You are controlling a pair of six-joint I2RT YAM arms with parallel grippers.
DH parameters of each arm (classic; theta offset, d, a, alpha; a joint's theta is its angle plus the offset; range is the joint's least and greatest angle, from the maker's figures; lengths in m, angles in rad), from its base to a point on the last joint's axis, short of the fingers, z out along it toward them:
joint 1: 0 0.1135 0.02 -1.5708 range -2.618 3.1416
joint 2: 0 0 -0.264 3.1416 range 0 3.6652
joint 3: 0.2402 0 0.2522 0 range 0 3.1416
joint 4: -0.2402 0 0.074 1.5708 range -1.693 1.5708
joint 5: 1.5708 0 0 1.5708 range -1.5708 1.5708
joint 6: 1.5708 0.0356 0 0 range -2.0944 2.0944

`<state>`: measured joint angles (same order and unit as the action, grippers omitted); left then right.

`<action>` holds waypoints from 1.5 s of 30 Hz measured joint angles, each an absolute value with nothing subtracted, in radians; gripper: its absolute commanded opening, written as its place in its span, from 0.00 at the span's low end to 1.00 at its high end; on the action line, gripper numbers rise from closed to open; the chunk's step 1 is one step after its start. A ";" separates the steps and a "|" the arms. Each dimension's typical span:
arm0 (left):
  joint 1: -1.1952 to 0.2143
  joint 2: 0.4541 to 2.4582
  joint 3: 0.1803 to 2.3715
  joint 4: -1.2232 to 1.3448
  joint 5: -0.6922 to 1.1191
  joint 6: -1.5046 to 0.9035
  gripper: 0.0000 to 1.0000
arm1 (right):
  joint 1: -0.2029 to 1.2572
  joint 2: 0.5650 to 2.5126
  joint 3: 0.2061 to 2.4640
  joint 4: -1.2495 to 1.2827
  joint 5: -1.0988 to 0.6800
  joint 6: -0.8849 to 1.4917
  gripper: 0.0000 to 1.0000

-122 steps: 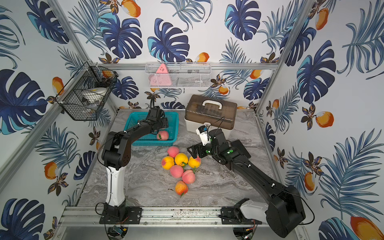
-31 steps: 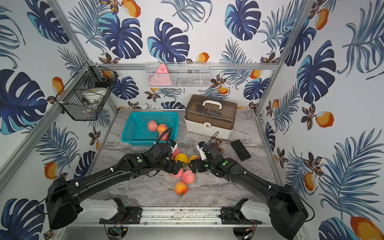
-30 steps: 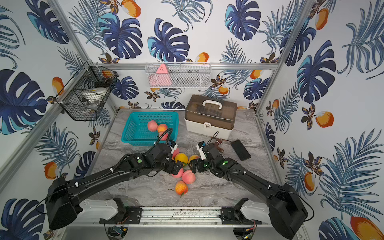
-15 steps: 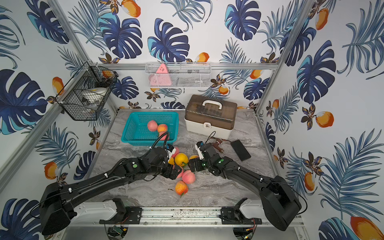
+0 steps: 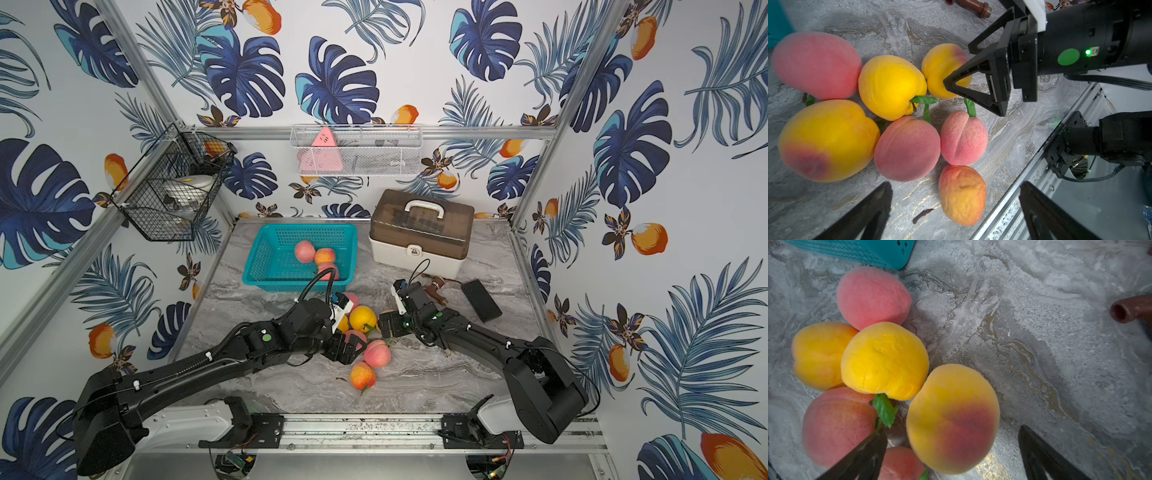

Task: Put the peaches into the basket
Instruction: Pick up the peach from the center of the board.

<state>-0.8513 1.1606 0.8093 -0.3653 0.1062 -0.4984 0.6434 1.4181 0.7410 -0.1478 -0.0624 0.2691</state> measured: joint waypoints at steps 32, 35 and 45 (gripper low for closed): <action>-0.851 1.164 0.793 -0.322 0.120 -0.503 0.99 | 0.607 1.505 0.711 -0.053 -0.128 0.265 0.84; -0.851 1.164 0.793 -0.322 0.117 -0.503 0.99 | 0.604 1.506 0.708 -0.039 -0.135 0.265 0.81; -0.851 1.168 0.792 -0.313 0.110 -0.506 0.99 | 0.594 1.513 0.704 -0.025 -0.144 0.264 0.77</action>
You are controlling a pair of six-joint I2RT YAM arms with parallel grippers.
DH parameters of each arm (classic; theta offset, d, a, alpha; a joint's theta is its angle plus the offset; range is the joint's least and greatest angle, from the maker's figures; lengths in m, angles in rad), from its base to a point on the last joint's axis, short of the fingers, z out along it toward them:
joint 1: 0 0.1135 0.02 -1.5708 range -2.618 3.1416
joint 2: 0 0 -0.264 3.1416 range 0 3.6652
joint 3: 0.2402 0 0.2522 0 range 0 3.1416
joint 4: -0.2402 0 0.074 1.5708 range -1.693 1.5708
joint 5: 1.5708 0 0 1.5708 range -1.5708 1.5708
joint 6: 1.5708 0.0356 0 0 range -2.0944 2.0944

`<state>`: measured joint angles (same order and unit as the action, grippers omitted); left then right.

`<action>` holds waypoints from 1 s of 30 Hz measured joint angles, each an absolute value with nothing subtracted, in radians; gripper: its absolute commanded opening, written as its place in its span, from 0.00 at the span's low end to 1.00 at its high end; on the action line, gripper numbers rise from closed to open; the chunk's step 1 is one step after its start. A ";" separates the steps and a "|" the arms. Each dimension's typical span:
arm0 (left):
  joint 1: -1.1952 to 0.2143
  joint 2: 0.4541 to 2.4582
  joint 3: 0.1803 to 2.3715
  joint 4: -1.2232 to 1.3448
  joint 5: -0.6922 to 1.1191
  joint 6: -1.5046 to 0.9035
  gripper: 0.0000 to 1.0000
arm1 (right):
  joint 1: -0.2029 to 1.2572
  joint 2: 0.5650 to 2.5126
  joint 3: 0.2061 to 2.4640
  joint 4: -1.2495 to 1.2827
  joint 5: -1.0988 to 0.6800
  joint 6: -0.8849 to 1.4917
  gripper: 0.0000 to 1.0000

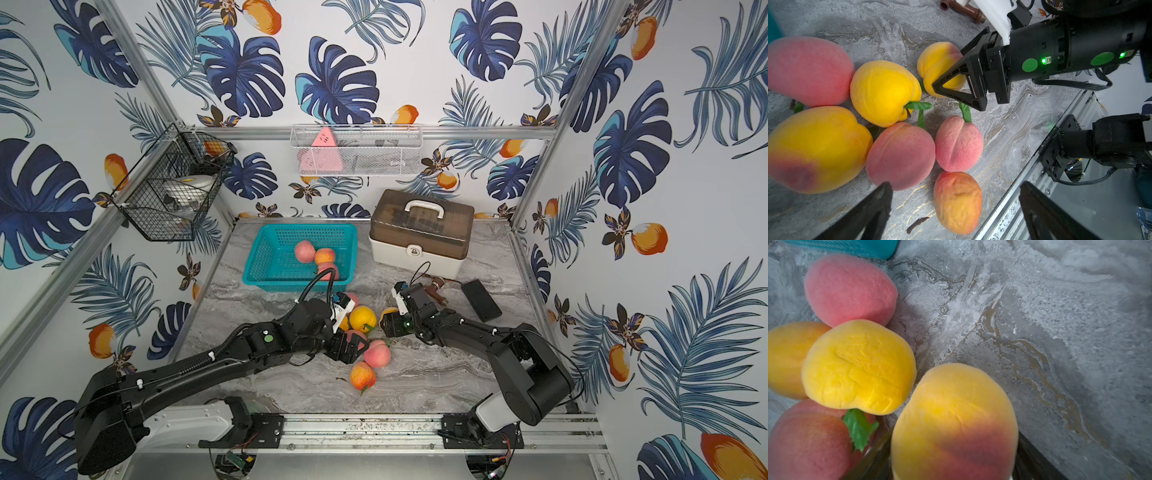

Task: Put the peaches into the basket
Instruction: Pick up the peach from the center of the board.

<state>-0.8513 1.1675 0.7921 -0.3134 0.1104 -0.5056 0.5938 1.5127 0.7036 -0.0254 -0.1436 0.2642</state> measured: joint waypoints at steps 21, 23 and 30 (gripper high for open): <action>-0.852 1.172 0.836 -0.311 0.144 -0.527 0.99 | 0.591 1.122 0.606 -0.063 -0.093 0.093 0.74; -0.847 1.172 0.839 -0.297 0.162 -0.534 0.99 | 0.594 1.076 0.590 -0.065 -0.101 0.077 0.74; -0.764 1.183 0.813 -0.185 0.284 -0.619 0.98 | 0.620 0.973 0.574 -0.084 -0.124 0.041 0.74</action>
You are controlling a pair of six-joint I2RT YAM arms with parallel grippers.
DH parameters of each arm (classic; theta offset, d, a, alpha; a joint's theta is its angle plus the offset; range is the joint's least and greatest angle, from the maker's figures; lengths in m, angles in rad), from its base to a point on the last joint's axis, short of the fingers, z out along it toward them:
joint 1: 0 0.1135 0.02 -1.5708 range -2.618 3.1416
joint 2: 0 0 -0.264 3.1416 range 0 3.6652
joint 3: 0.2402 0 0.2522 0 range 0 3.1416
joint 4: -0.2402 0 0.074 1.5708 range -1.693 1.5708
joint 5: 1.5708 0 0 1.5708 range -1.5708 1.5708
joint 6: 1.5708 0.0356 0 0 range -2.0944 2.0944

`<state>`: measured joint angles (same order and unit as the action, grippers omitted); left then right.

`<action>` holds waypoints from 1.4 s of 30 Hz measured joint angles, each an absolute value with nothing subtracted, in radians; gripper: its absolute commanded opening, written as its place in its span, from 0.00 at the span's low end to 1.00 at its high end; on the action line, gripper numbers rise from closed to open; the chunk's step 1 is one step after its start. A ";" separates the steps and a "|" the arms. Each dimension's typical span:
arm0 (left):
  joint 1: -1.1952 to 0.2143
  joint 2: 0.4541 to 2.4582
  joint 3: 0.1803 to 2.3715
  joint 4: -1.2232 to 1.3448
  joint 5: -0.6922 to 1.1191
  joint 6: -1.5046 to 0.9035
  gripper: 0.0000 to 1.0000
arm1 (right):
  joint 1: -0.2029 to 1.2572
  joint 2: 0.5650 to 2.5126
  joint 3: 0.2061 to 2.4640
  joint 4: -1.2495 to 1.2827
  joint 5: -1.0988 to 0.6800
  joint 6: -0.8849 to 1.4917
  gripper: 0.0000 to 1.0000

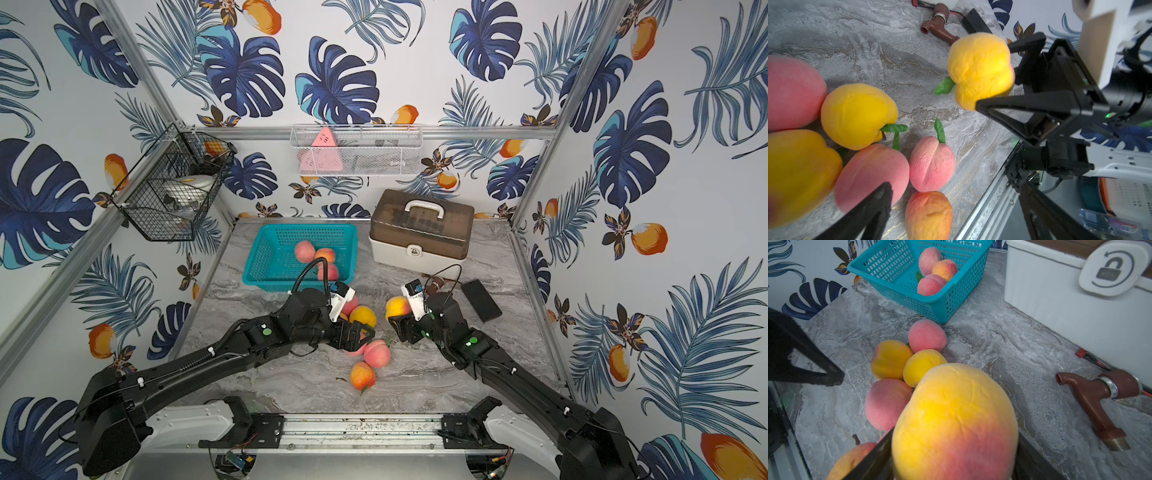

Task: Put the peaches into the basket
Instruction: Pick up the peach from the center of the board, then place the peach in the basket.

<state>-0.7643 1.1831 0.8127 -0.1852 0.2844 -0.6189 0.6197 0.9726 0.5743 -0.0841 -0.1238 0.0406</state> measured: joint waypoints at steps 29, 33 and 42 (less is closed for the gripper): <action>-0.722 1.274 0.891 -0.125 0.493 -0.681 0.97 | 0.850 0.927 0.570 -0.030 -0.092 -0.089 0.75; -0.734 1.287 0.891 -0.118 0.498 -0.681 0.93 | 0.852 0.928 0.571 -0.025 -0.092 -0.090 0.75; -0.757 1.316 0.891 -0.091 0.497 -0.685 0.87 | 0.855 0.916 0.569 -0.030 -0.092 -0.094 0.75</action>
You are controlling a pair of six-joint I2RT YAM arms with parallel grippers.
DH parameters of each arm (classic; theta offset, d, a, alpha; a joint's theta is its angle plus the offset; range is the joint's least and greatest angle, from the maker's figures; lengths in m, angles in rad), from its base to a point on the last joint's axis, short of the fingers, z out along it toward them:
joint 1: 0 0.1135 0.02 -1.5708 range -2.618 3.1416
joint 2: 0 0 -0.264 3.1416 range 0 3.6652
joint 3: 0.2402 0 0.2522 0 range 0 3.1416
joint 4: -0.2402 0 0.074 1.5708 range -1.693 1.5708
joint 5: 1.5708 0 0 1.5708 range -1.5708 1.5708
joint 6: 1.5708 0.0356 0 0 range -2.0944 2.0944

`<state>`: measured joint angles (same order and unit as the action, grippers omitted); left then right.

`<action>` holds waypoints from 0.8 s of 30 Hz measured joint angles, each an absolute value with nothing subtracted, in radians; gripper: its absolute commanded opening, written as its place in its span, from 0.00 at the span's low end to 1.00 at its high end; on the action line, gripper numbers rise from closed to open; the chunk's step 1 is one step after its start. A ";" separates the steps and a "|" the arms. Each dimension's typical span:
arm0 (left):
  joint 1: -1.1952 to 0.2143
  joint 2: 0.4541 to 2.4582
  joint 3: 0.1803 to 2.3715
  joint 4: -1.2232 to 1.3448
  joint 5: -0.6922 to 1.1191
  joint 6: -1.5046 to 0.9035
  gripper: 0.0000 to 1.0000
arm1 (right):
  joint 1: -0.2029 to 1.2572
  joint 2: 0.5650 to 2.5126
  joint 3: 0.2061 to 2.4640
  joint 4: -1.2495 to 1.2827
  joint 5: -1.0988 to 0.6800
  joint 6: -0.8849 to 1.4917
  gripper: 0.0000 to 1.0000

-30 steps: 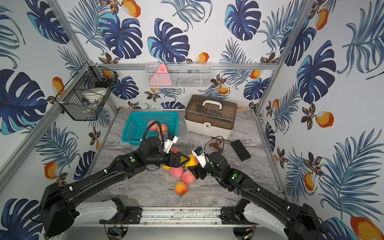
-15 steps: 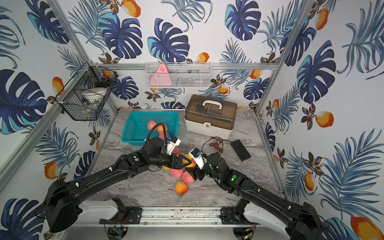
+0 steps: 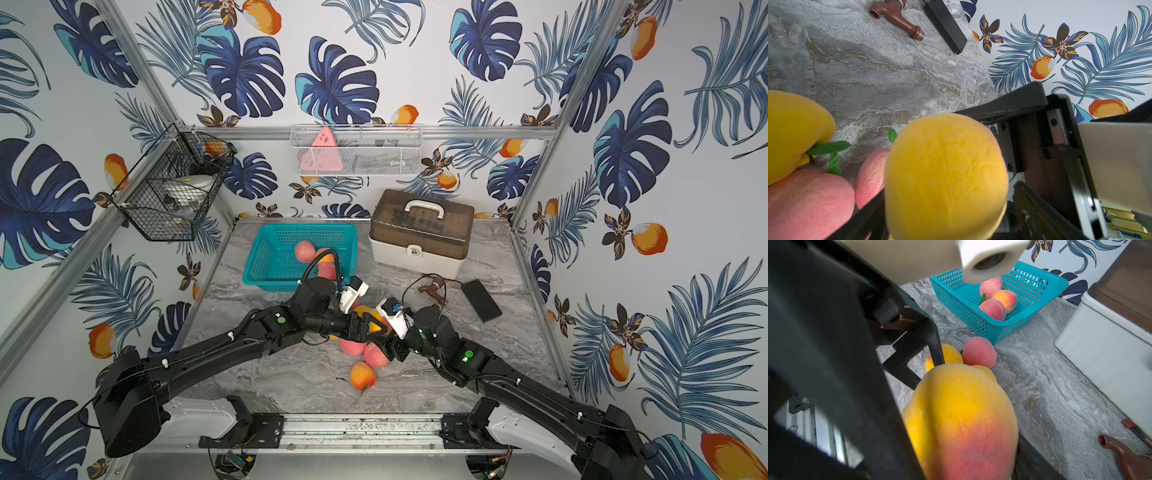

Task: Put the peaches into the basket
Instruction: Place the peach in the basket.

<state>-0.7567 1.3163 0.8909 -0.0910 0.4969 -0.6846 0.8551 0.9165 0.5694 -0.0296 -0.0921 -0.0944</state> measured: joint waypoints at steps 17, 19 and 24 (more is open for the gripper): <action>-0.765 1.323 0.890 -0.091 0.481 -0.702 0.62 | 0.857 0.911 0.562 -0.031 -0.094 -0.098 0.79; -0.765 1.317 0.890 -0.101 0.471 -0.695 0.60 | 0.858 0.920 0.564 -0.027 -0.096 -0.097 0.84; -0.754 1.310 0.910 -0.137 0.445 -0.653 0.59 | 0.859 0.929 0.578 -0.027 -0.091 -0.087 0.91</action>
